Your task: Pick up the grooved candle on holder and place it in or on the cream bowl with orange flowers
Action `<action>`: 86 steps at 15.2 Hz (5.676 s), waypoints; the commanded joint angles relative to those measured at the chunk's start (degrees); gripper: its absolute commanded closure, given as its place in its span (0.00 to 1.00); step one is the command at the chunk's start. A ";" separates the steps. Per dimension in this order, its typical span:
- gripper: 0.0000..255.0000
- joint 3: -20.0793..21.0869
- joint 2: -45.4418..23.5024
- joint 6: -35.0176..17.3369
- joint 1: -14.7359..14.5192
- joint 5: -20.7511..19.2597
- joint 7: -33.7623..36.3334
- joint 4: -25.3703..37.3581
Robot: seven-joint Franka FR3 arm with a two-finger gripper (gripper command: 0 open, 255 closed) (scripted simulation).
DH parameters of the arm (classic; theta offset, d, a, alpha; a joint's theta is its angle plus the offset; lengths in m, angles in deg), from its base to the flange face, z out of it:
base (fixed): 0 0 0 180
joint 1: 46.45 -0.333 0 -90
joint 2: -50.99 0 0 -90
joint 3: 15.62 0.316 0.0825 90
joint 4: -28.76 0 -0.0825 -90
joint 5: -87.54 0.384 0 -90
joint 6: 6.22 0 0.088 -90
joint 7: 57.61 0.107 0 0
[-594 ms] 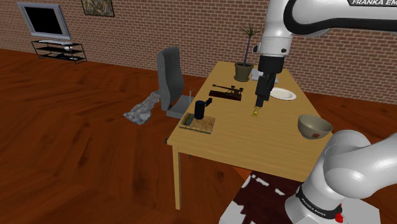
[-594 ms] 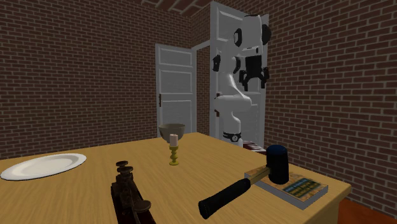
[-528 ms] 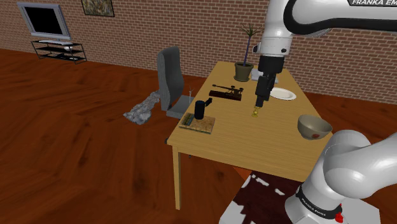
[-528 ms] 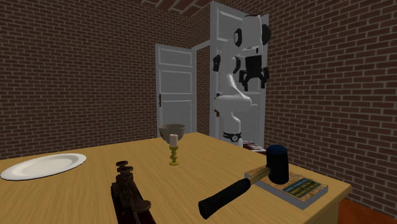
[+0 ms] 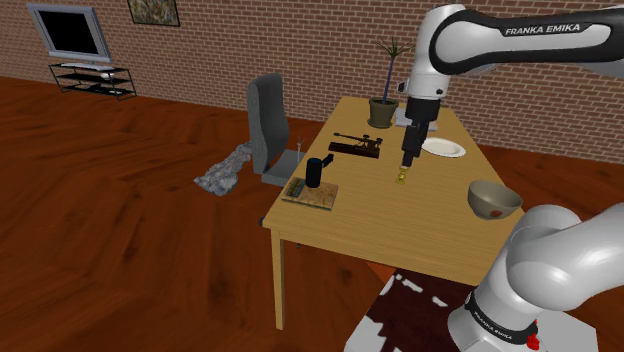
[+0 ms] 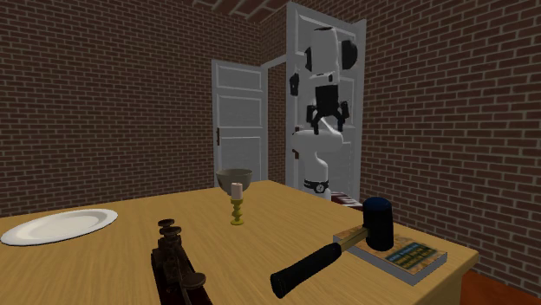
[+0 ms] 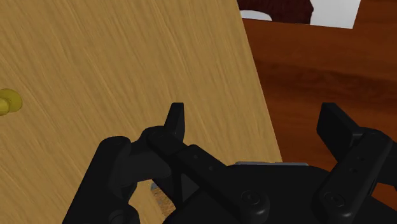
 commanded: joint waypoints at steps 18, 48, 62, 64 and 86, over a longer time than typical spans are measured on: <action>0.00 -19.31 -28.02 -19.60 3.80 -4.44 -26.13 11.17; 1.00 -23.58 -50.04 -29.43 8.10 7.07 -41.96 21.84; 1.00 -24.12 -46.46 -22.50 7.48 4.58 -40.33 25.85; 1.00 -24.17 -45.89 -21.07 7.39 4.20 -40.08 26.81; 1.00 -24.68 -41.23 -5.89 7.23 1.31 -39.17 38.16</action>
